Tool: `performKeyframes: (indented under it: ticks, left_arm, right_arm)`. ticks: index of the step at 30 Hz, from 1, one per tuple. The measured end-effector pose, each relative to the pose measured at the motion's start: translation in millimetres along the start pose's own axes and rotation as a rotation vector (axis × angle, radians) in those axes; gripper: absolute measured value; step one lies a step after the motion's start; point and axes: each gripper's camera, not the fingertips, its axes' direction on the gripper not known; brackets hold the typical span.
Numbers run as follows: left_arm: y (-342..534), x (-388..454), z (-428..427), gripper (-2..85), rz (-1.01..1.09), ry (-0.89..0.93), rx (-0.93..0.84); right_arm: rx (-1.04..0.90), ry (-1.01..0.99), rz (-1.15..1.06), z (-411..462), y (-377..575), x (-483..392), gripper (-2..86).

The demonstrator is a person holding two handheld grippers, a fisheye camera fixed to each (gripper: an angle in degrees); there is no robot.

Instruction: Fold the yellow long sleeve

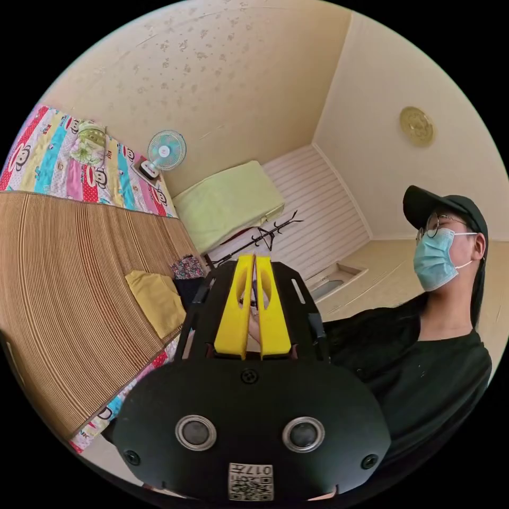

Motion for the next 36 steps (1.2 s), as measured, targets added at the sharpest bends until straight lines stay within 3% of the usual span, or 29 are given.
performKeyframes:
  ticks: [10,14,16,18,21,24,28,32,36]
  left_arm:
    - [6,-34,67,-0.8,-0.120,-0.170,-0.030]
    - [7,-56,87,0.3,-0.193,-0.247,0.001]
    - [9,-65,90,3.1,-0.224,-0.281,0.011]
    - [10,-77,89,7.2,-0.280,-0.348,0.010]
    - [8,-106,90,12.3,-0.390,-0.356,-0.021]
    - [3,-143,102,14.1,-0.471,-0.320,-0.056]
    - [-4,-208,128,16.8,-0.638,-0.302,-0.194]
    - [11,-268,115,17.1,-0.824,-0.108,-0.170]
    - [33,-288,98,16.9,-0.839,0.278,-0.135]
  right_arm:
    - [-0.260,0.002,0.051,171,-110,78,10.1]
    - [-0.380,0.001,0.120,227,-141,111,5.1]
    - [-0.297,-0.147,0.006,211,-147,103,3.4]
    - [-0.169,-0.459,-0.222,163,-143,88,2.8]
    - [-0.110,-0.811,-0.389,104,-134,81,2.6]
    - [-0.089,-0.892,-0.598,57,-120,57,2.6]
    - [0.009,-0.969,-0.717,1,-99,40,2.5]
    - [0.158,-1.111,-0.833,-58,-68,26,2.5]
    - [0.238,-1.151,-0.933,-87,-48,-1,2.6]
